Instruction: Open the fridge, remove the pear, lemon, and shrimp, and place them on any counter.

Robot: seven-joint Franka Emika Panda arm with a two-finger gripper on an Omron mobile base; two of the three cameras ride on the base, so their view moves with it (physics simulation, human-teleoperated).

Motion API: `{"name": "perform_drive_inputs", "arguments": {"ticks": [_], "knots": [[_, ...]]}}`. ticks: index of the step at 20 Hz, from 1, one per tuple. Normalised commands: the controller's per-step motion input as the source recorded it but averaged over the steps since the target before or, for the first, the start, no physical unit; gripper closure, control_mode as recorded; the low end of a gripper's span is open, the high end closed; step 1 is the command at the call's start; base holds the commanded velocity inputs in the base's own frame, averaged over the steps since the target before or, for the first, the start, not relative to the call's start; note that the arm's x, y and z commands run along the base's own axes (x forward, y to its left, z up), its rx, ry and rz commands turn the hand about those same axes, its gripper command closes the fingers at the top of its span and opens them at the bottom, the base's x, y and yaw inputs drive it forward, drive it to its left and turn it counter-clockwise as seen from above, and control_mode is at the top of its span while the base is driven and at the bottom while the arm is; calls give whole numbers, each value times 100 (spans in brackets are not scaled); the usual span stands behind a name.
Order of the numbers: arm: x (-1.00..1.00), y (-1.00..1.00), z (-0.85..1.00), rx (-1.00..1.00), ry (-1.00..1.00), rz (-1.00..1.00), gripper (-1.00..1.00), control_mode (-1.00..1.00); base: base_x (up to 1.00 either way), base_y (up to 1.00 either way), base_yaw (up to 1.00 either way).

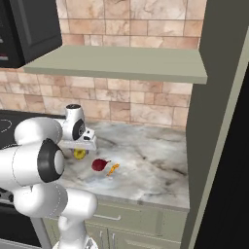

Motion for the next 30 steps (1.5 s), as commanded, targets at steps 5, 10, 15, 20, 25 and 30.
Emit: {"name": "perform_drive_inputs", "arguments": {"ticks": [5,10,15,20,25,30], "knots": [[0,0,-2,-1,-15,0,-100,-100,0,0,0],[-32,0,17,-2,-31,0,-100,-100,0,0,0],[-81,-2,73,0,-27,0,-100,-100,0,0,0],[-38,-6,97,0,-23,0,-100,-100,0,0,0],[-60,-21,100,1,-10,0,-100,-100,0,0,0],[-80,-24,100,3,-2,0,-100,-100,0,0,0]]}}
